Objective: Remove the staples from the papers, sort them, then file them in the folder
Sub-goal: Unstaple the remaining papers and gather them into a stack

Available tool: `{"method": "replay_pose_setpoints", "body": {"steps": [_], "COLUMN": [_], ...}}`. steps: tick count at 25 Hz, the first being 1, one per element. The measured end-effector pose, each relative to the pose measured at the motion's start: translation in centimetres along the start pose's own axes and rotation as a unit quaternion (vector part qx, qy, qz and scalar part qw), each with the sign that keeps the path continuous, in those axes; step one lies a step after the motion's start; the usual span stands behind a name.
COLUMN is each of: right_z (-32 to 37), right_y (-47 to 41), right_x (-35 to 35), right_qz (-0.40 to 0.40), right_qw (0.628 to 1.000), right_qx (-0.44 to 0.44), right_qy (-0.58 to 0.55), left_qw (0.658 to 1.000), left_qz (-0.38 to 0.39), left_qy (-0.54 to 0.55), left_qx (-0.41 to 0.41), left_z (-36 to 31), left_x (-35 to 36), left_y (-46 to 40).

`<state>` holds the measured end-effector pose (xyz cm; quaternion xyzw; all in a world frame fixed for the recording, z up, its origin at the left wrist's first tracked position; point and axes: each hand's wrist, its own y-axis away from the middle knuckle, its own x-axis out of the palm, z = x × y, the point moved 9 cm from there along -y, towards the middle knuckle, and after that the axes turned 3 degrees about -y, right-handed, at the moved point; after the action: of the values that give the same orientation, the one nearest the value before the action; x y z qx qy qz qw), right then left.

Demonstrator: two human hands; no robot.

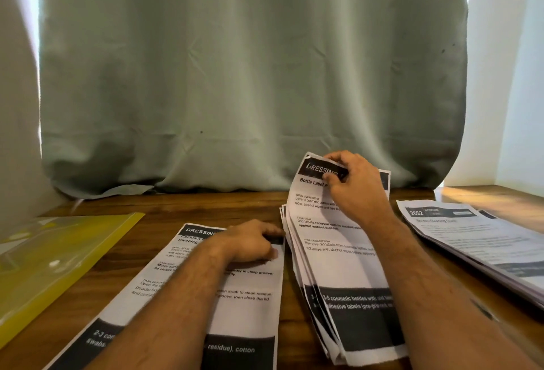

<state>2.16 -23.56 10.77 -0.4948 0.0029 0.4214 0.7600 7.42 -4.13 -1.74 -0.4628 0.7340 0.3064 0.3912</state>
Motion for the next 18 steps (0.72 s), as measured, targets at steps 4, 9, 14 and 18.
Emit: {"method": "replay_pose_setpoints", "body": {"steps": [4,9,14,18], "right_z": [-0.5,0.1,-2.9,-5.2], "right_y": [0.8,0.6,2.1,3.0], "right_x": [0.9,0.4,-0.9,1.1], "right_qz": [0.045,0.084,0.078,0.125], "right_qw": [0.999,0.995,0.996,0.989], "right_qx": [0.028,0.039,0.032,0.074], "right_qy": [0.007,-0.019,0.007,0.012], "left_qw": [0.996,1.000,0.995,0.977], "left_qz": [0.041,0.004,-0.089,-0.204], "left_qy": [0.080,0.031,-0.034,0.038], "left_qx": [-0.008,-0.002,-0.029,-0.057], "left_z": [0.8,0.3,-0.9,-2.9], "left_x": [0.4,-0.8,-2.2,-2.7], "left_y": [-0.2,-0.5,-1.8,-2.1]}}
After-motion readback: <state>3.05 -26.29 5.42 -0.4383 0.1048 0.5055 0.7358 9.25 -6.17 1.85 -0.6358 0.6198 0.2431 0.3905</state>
